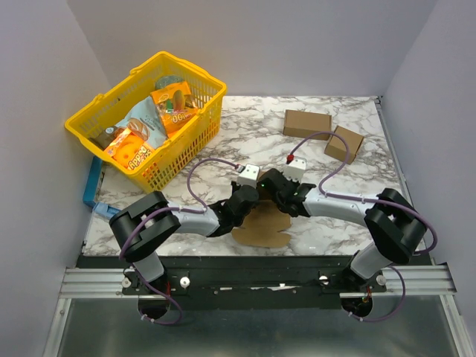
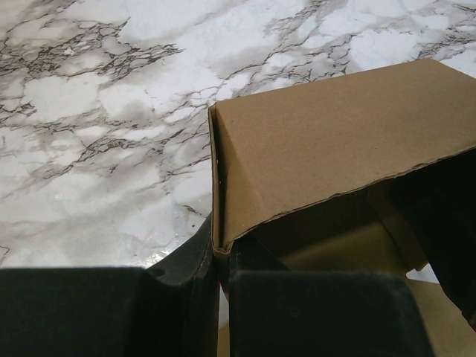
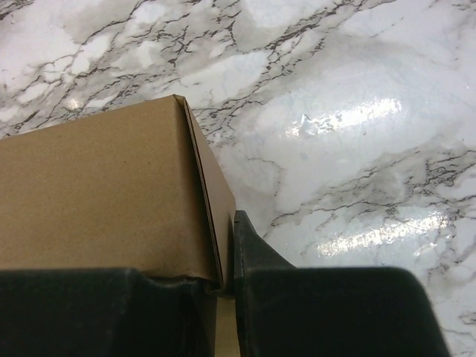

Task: Fold the paper box

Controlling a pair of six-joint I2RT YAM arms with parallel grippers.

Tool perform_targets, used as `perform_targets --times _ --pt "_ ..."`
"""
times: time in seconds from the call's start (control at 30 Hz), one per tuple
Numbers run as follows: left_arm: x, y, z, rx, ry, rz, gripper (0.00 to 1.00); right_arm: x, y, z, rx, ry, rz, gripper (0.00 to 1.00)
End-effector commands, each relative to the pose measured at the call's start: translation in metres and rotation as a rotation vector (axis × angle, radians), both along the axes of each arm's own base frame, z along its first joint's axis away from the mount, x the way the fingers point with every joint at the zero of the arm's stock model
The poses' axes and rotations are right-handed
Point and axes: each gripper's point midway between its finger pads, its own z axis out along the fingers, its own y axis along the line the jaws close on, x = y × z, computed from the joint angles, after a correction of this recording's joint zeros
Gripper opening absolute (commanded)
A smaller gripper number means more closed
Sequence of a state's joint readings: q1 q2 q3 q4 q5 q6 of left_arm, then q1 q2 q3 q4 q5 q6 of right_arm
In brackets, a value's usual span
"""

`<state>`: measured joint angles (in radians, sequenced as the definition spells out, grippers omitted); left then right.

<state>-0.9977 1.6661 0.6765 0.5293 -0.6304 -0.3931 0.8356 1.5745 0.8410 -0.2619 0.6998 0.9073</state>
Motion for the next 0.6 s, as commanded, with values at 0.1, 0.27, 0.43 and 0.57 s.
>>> perform_targets --times 0.1,0.27,0.43,0.57 --pt "-0.002 0.031 -0.006 0.099 -0.003 0.069 0.00 -0.020 -0.099 -0.019 -0.314 0.078 -0.273 0.01" --pt "-0.001 0.031 -0.005 0.100 -0.006 0.072 0.00 -0.033 -0.115 -0.020 -0.389 0.120 -0.339 0.01" --pt "0.000 0.033 -0.003 0.094 -0.004 0.070 0.00 -0.037 -0.116 -0.023 -0.389 0.140 -0.360 0.01" --pt "0.002 0.035 -0.003 0.088 -0.001 0.070 0.00 -0.040 -0.118 -0.023 -0.381 0.145 -0.374 0.01"
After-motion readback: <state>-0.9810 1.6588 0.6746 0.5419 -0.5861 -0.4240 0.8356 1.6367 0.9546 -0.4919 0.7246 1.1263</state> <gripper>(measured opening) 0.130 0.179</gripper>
